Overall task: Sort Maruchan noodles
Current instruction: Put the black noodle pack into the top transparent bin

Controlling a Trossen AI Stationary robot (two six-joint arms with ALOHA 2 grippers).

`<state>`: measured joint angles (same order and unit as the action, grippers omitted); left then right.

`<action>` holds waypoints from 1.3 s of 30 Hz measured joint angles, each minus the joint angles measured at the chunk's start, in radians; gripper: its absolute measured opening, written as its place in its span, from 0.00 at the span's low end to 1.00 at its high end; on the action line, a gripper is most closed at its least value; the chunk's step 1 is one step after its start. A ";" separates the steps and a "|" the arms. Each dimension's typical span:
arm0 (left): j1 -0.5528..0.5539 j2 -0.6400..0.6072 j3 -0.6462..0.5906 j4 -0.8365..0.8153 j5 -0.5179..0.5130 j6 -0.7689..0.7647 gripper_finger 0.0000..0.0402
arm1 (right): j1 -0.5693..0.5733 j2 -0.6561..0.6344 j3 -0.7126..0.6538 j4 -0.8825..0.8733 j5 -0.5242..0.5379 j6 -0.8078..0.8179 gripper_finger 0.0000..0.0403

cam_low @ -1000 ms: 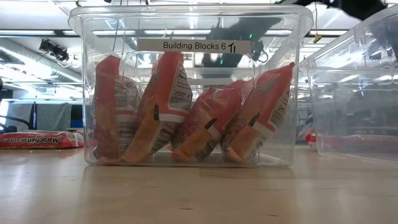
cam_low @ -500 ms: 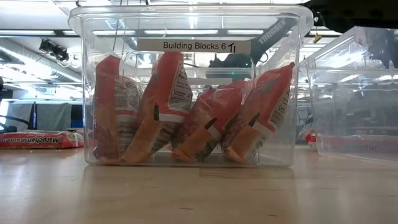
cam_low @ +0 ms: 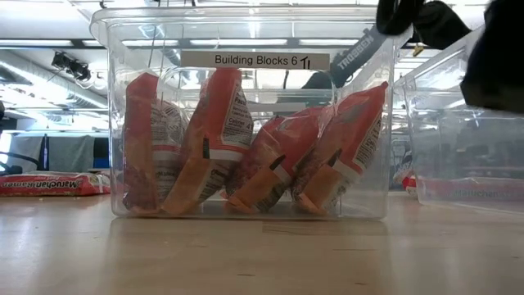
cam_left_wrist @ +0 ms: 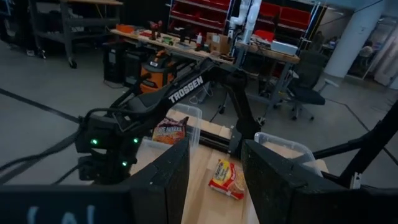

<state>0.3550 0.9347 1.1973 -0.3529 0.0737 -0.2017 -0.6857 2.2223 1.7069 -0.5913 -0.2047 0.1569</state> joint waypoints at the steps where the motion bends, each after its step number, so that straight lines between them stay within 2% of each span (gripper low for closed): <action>1: 0.000 0.002 0.000 -0.004 0.000 -0.004 0.37 | 0.000 0.000 0.000 0.003 0.000 -0.003 0.47; 5: 0.000 0.002 0.000 -0.005 0.001 -0.012 0.37 | 0.002 -0.002 0.000 0.006 -0.006 0.000 0.32; 9: 0.000 0.001 0.000 -0.006 0.000 0.001 0.37 | 0.016 -0.003 0.000 0.006 -0.004 0.000 0.07; 10: 0.000 0.001 0.000 -0.006 0.000 0.007 0.37 | 0.021 -0.008 0.002 -0.002 -0.002 0.000 0.04; 13: 0.002 0.001 0.000 -0.017 0.000 0.012 0.37 | 0.044 -0.048 0.014 -0.020 0.049 0.006 0.03; 16: 0.002 0.001 0.000 -0.034 0.000 0.029 0.37 | 0.073 -0.131 0.044 -0.069 0.144 -0.001 0.01; 19: 0.002 0.001 0.000 -0.044 0.000 0.030 0.37 | 0.110 -0.228 0.086 -0.161 0.294 -0.006 0.02; 23: 0.002 0.001 0.000 -0.044 0.000 0.056 0.37 | 0.169 -0.381 0.128 -0.295 0.547 -0.006 0.01; 25: 0.002 0.001 0.000 -0.044 0.000 0.066 0.37 | 0.187 -0.452 0.129 -0.372 0.672 0.026 0.01; 27: 0.002 0.001 0.000 -0.044 -0.001 0.084 0.37 | 0.189 -0.505 0.129 -0.465 0.747 0.083 0.01; 34: 0.002 0.001 0.000 -0.044 -0.003 0.117 0.37 | 0.143 -0.632 0.127 -0.826 0.892 0.344 0.01; 39: 0.002 0.001 0.000 -0.048 -0.002 0.120 0.37 | 0.122 -0.676 0.124 -0.971 0.894 0.475 0.01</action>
<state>0.3569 0.9356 1.1969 -0.4007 0.0713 -0.0813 -0.5639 1.5462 1.8308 -1.5627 0.6894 0.6319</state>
